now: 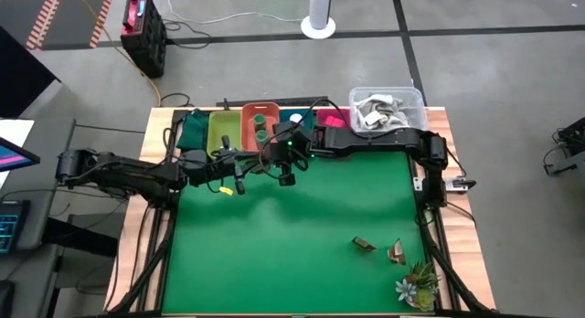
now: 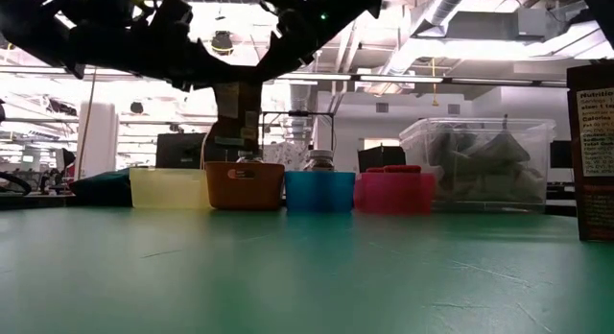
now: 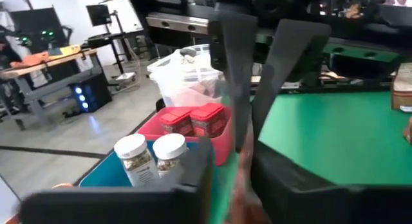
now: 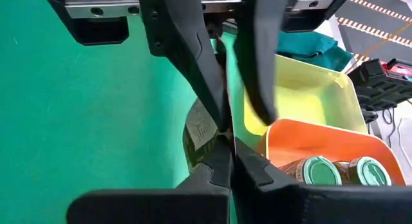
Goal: Sort spices by type
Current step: Put the top left orange spice pack into the yellow bin
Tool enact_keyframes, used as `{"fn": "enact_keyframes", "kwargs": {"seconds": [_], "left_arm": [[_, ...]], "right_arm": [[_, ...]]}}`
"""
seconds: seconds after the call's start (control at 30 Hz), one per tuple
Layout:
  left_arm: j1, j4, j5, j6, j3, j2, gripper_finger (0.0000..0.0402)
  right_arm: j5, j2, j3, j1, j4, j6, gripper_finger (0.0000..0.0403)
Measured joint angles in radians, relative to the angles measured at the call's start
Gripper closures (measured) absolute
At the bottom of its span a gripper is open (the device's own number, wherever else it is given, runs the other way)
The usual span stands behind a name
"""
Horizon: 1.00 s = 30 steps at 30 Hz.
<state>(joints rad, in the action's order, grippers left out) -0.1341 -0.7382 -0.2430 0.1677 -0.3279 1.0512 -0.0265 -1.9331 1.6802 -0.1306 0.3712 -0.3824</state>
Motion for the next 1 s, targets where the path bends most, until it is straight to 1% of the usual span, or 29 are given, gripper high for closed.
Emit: {"fn": "enact_keyframes", "kwargs": {"seconds": [0.1, 0.17, 0.33, 0.47, 0.53, 0.63, 0.7, 0.77, 0.87, 0.93, 1.0], "left_arm": [[0.000, 0.006, 0.005, 0.007, 0.000, 0.000, 0.0381], [0.000, 0.006, 0.008, 0.007, 0.000, 0.000, 0.0393], [0.000, 0.010, 0.012, -0.007, 0.000, 0.000, 0.0400], [-0.001, 0.007, 0.000, -0.020, 0.000, 0.000, 0.0401], [-0.002, 0.007, -0.037, -0.020, 0.000, 0.000, 0.0401], [-0.004, 0.012, -0.149, -0.016, 0.004, 0.000, 0.0401], [-0.005, 0.017, -0.219, -0.015, 0.013, -0.001, 0.0401], [-0.011, 0.019, -0.254, -0.015, 0.020, -0.012, 0.0401], [-0.026, 0.027, -0.260, -0.020, 0.021, -0.048, 0.0401], [-0.033, 0.053, -0.263, -0.025, 0.021, -0.085, 0.0401], [-0.039, 0.109, -0.304, -0.032, 0.021, -0.139, 0.0401]], "right_arm": [[0.004, 0.000, 0.000, 0.001, -0.004, 0.000, 0.0375], [0.006, 0.000, 0.000, 0.005, -0.007, 0.007, 0.0365], [0.006, 0.005, 0.000, 0.011, 0.027, -0.015, 0.0324], [0.006, 0.038, 0.000, 0.005, 0.090, -0.016, 0.0271], [0.010, 0.061, 0.000, -0.001, 0.108, -0.009, 0.0239], [0.042, 0.111, 0.000, -0.009, 0.191, 0.021, 0.0194], [0.058, 0.152, 0.000, -0.010, 0.253, 0.056, 0.0171], [0.058, 0.194, 0.000, -0.009, 0.314, 0.103, 0.0158], [0.058, 0.244, 0.000, 0.008, 0.392, 0.168, 0.0154], [0.058, 0.271, 0.000, 0.022, 0.431, 0.200, 0.0154], [0.059, 0.295, 0.000, 0.040, 0.461, 0.215, 0.0154]]}}
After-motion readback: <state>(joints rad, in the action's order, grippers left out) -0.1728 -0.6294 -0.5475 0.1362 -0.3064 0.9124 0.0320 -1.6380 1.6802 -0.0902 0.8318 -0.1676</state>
